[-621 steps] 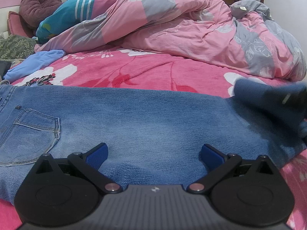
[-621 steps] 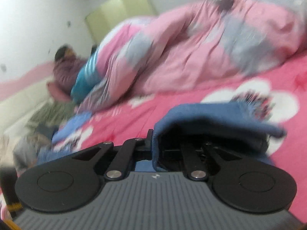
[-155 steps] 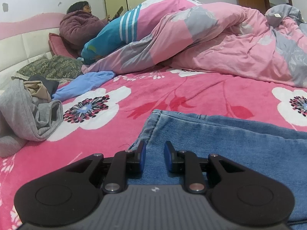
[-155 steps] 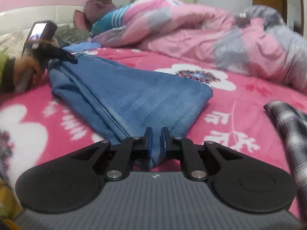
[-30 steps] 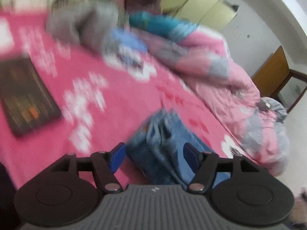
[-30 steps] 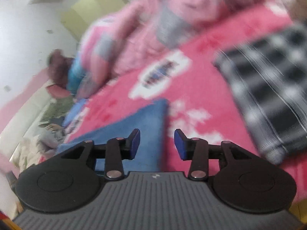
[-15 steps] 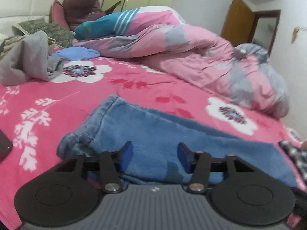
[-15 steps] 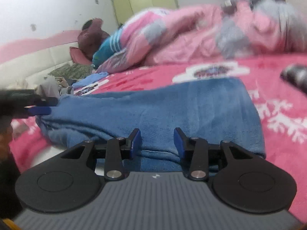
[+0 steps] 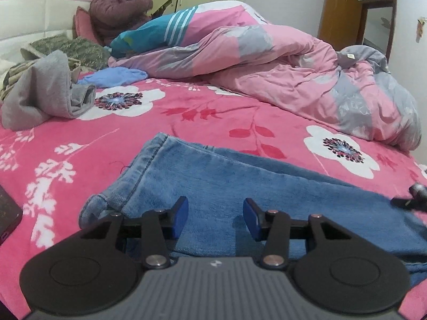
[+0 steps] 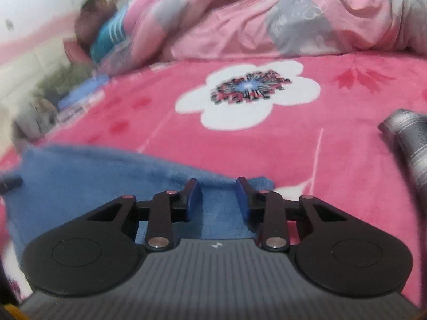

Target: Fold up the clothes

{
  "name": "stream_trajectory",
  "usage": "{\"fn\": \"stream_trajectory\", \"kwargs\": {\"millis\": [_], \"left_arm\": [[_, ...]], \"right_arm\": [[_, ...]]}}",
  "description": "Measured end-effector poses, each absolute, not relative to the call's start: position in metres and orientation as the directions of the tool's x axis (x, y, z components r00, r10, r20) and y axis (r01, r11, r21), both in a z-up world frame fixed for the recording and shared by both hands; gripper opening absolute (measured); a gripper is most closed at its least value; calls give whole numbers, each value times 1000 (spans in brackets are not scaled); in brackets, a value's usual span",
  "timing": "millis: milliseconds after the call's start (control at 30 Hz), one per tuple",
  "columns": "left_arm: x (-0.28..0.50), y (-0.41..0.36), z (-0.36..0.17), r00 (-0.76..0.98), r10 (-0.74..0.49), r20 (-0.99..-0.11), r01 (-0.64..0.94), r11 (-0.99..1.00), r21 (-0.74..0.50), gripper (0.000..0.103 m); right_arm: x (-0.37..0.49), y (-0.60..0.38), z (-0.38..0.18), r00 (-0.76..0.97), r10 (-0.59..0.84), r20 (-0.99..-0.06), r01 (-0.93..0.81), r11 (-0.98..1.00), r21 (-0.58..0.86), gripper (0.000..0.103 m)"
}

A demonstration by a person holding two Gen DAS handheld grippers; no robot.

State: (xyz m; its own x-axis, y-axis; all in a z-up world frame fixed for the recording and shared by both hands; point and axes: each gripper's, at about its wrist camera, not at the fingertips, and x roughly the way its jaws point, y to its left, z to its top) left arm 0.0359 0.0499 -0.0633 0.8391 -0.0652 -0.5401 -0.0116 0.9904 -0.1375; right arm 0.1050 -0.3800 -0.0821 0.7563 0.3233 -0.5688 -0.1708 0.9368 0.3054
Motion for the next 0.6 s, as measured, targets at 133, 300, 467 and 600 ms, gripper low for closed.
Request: {"fn": "stream_trajectory", "kwargs": {"millis": [133,300,467,600], "left_arm": [[33,48,-65,845,-69,-530,1,992,-127,49],[34,47,-65,843,-89,-531,30,992,-119,58],[31,42,-67,847,-104,-522,79,994,-70,62],[27,44,-66,864,-125,-488,100,992,-78,62]], "right_arm": [[64,-371,-42,832,305,-463,-188,941,282,32],[-8,-325,-45,824,453,-340,-373,886,276,41],[-34,-275,-94,839,366,-402,-348,930,119,53],[-35,-266,-100,838,332,-433,-304,943,135,54]]}}
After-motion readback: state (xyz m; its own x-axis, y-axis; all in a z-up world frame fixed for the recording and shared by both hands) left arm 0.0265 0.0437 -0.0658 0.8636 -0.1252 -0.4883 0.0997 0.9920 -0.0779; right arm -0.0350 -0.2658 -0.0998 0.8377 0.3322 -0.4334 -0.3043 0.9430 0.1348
